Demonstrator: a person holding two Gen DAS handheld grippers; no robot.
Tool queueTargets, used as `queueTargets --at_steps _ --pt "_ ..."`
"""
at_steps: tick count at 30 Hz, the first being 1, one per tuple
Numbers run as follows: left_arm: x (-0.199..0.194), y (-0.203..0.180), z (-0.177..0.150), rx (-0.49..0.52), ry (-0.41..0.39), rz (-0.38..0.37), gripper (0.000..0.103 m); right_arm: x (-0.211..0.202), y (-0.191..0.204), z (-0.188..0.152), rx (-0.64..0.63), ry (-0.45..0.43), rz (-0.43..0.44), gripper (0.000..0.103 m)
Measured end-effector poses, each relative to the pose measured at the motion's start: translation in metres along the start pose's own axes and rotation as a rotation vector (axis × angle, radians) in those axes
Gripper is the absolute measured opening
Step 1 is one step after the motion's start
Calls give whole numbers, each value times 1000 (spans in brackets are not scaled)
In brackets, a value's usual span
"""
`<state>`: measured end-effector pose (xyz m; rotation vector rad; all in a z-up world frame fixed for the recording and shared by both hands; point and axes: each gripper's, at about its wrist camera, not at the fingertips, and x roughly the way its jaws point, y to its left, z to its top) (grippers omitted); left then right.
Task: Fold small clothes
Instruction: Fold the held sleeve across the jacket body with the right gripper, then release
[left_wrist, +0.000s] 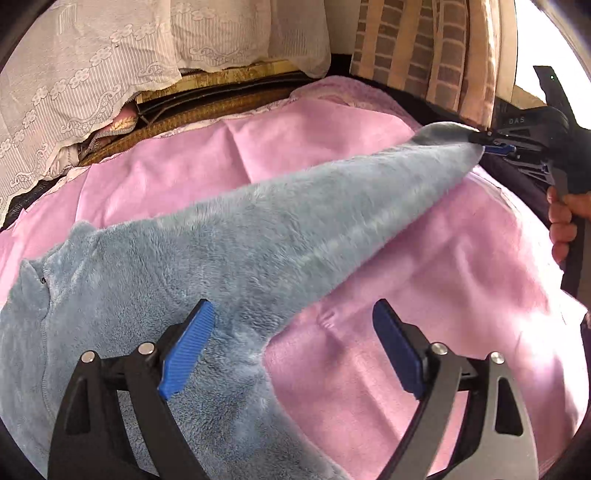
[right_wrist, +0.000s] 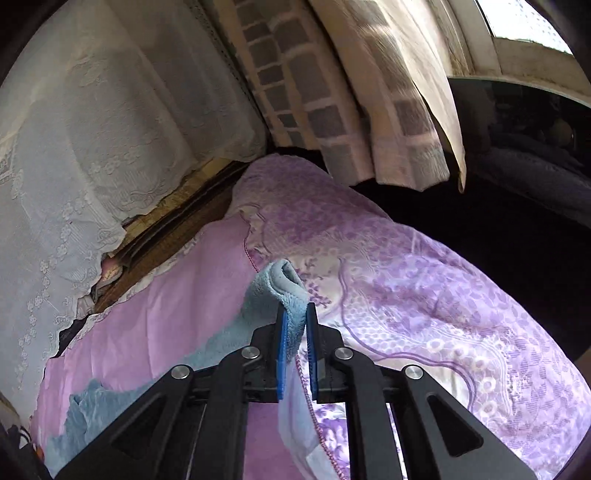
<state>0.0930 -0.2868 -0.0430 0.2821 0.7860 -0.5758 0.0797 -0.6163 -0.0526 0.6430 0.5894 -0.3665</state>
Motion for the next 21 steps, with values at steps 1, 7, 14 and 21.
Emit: queueTargets --at_steps 1,7,14,21 --pt "4 -1 0 1 14 1 85 9 -12 -4 26 36 6 10" --pt "4 1 -7 6 7 5 85 12 -43 -18 125 25 86 27" --pt "5 -2 -6 27 -1 34 85 1 -44 -25 151 70 122 35" --pt "10 -19 8 111 -40 147 85 30 -48 -29 242 101 161 11"
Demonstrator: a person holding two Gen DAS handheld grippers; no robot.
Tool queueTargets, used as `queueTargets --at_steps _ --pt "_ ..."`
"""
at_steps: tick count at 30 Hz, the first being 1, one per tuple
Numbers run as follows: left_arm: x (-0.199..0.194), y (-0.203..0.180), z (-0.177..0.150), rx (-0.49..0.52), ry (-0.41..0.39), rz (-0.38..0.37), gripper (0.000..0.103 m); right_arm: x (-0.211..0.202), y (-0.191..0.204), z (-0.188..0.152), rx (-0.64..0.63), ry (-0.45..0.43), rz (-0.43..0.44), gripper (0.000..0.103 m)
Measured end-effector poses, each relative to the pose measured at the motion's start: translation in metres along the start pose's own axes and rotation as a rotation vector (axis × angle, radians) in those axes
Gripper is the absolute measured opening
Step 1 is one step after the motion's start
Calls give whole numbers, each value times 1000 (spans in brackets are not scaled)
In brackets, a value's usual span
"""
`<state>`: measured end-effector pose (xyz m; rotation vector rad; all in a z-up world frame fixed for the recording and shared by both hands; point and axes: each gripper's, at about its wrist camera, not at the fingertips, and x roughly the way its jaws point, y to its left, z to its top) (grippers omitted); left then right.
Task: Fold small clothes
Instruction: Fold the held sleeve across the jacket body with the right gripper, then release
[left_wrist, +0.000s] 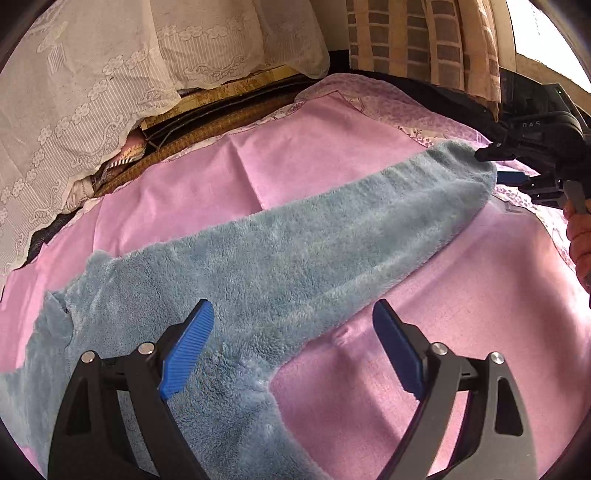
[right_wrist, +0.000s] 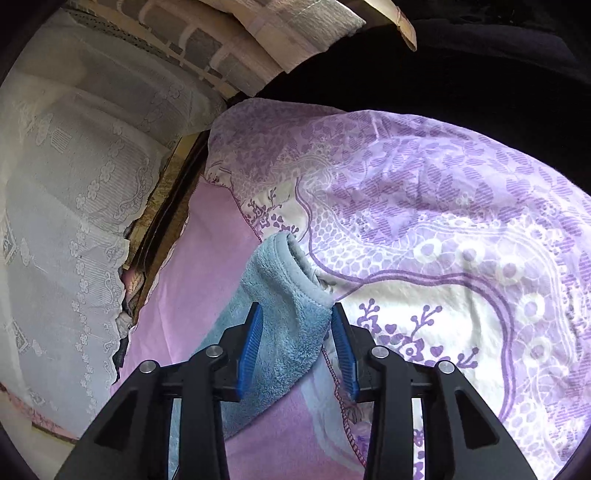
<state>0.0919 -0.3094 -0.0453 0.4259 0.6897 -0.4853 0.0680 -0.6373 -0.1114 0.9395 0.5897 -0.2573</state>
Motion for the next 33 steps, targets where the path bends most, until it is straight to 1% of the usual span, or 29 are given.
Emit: queueTargets --at_steps 1,2,3,4,5,6,8,9,10,11,12,13,14,16,20,24,28,30,33 --pt "4 -4 3 17 5 13 85 -2 3 0 -15 -22 -10 7" --pt "9 -8 5 35 16 22 83 -5 6 0 -29 -37 0 7" --pt "14 -11 6 47 31 27 70 -8 10 0 -42 -49 6 7" --pt "21 -13 7 54 57 18 59 -13 15 0 -57 -61 17 7" --pt "26 -14 7 56 82 -3 42 -17 21 0 -72 -74 32 7" --pt "28 -14 6 53 86 -15 38 -22 27 1 -90 -84 42 7" --pt "24 -11 6 39 70 -30 33 -32 45 0 -138 -99 62 7" --pt "21 -7 7 17 69 -57 33 -36 55 0 -163 -102 75 7" --pt "19 0 7 -19 72 -100 34 -39 66 -2 -190 -102 87 7" --pt "16 7 7 -61 75 -151 38 -41 77 -5 -220 -99 101 7" --pt "13 15 6 -108 77 -199 55 -43 90 -9 -252 -96 116 7" --pt "7 25 6 -154 69 -231 65 -45 102 -15 -285 -94 128 7" --pt "0 32 4 -187 50 -246 75 -47 114 -21 -319 -89 142 7" --pt "-14 48 4 -219 18 -271 77 -47 137 -35 -370 -71 177 7" --pt "-28 88 5 -310 18 -312 77 -36 182 -68 -448 -15 249 7" --pt "-27 138 -2 -471 28 -368 77 -18 227 -108 -527 31 309 7" --pt "-26 190 -20 -633 33 -420 77 2 263 -152 -576 105 379 7" --pt "-29 210 -27 -670 21 -410 77 12 278 -176 -608 127 383 7" --pt "-32 239 -39 -713 19 -357 77 27 295 -214 -673 166 375 7"
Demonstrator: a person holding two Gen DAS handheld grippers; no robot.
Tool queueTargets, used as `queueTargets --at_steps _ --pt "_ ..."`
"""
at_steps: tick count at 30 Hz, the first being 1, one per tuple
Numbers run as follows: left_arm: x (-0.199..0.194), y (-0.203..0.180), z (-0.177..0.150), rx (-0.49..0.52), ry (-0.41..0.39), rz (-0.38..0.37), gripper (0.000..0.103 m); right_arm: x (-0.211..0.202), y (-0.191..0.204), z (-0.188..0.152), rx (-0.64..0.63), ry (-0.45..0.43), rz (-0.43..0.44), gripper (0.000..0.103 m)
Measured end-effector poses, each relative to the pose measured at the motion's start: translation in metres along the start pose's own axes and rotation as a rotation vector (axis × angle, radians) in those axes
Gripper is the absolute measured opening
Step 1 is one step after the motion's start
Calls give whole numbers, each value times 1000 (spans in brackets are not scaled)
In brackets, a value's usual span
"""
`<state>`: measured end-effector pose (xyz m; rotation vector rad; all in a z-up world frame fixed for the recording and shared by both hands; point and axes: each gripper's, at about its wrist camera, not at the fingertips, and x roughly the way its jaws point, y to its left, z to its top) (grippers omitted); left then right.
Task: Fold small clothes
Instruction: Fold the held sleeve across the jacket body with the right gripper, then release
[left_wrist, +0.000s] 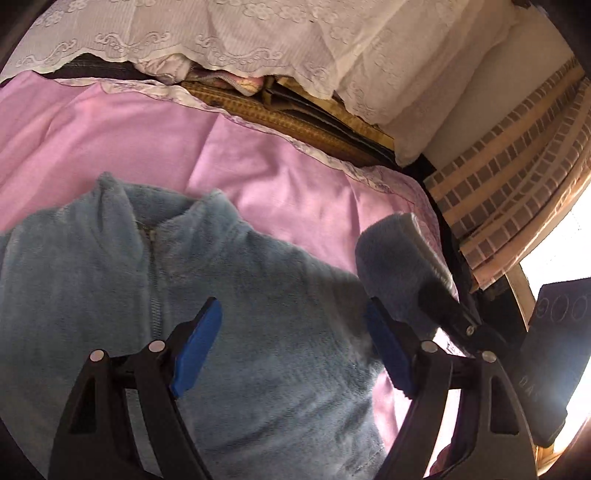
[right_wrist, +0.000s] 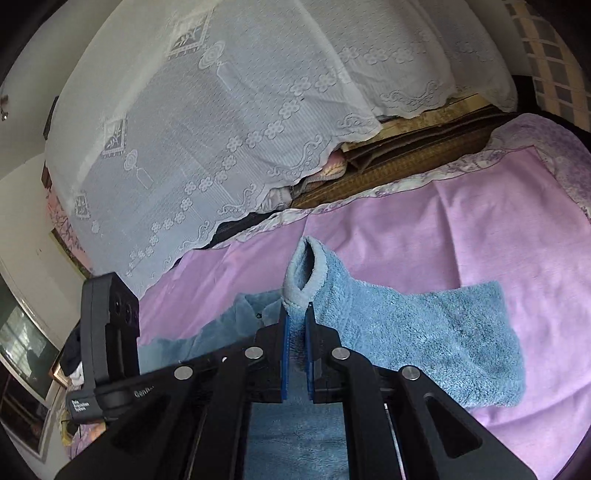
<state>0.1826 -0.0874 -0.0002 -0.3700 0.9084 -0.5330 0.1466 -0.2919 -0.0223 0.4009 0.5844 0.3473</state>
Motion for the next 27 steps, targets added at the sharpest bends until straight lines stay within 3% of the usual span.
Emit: queueTargets --at_steps 9,15,21,27 --pt "3 52 3 -58 61 17 77 47 61 -38 -211 86 -54 7" --pt "4 73 5 -114 70 -29 77 59 69 -37 -213 101 -57 7" --pt "-29 88 17 -116 -12 29 77 75 103 -28 -250 95 -22 7" --pt "-51 125 13 -133 -45 124 77 108 134 -38 -254 159 25 7"
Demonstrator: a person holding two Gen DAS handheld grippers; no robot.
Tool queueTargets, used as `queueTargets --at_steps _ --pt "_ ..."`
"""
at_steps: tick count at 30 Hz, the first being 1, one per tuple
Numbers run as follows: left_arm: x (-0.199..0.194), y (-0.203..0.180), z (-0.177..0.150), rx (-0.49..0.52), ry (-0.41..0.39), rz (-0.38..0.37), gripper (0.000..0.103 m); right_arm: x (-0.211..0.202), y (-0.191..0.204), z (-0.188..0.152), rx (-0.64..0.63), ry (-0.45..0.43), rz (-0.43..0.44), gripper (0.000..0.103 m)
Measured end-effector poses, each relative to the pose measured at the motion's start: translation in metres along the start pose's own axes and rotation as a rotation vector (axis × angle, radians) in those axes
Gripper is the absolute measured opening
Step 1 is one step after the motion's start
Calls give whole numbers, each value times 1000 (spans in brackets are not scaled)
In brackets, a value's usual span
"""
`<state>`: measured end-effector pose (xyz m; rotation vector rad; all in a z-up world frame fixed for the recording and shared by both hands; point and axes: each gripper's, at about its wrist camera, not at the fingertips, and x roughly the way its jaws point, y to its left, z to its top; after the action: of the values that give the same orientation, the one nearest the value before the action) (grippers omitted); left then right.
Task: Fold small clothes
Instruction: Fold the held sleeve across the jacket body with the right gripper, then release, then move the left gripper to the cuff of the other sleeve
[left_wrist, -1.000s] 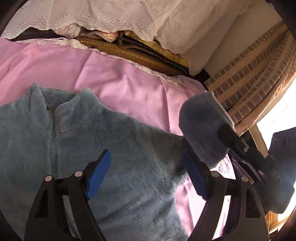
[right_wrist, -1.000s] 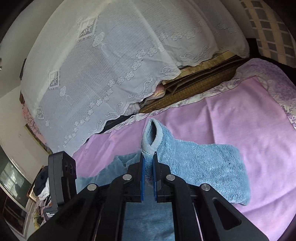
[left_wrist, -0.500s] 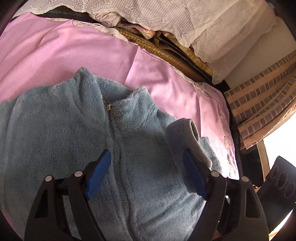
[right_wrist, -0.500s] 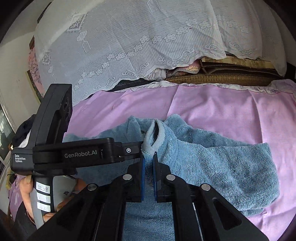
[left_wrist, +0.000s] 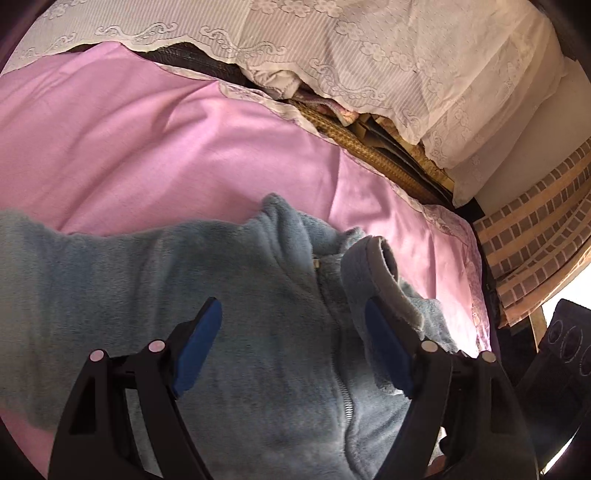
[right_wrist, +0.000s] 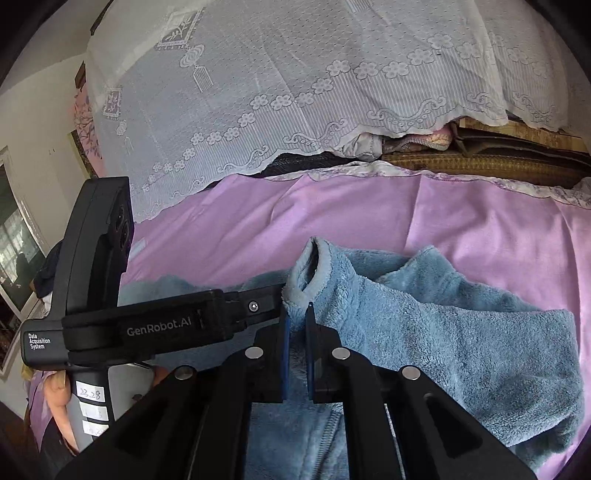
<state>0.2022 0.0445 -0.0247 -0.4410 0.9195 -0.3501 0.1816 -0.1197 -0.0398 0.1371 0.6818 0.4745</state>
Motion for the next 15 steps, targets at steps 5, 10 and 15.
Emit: queueTargets --at_steps 5,10,15 --pt "1 40 -9 -27 4 84 77 39 21 -13 -43 114 10 14" --pt "-14 57 -8 -95 -25 25 77 24 21 -19 -38 107 50 36" --pt "-24 17 -14 19 -38 -4 79 -47 -6 -19 -73 3 -29 36"
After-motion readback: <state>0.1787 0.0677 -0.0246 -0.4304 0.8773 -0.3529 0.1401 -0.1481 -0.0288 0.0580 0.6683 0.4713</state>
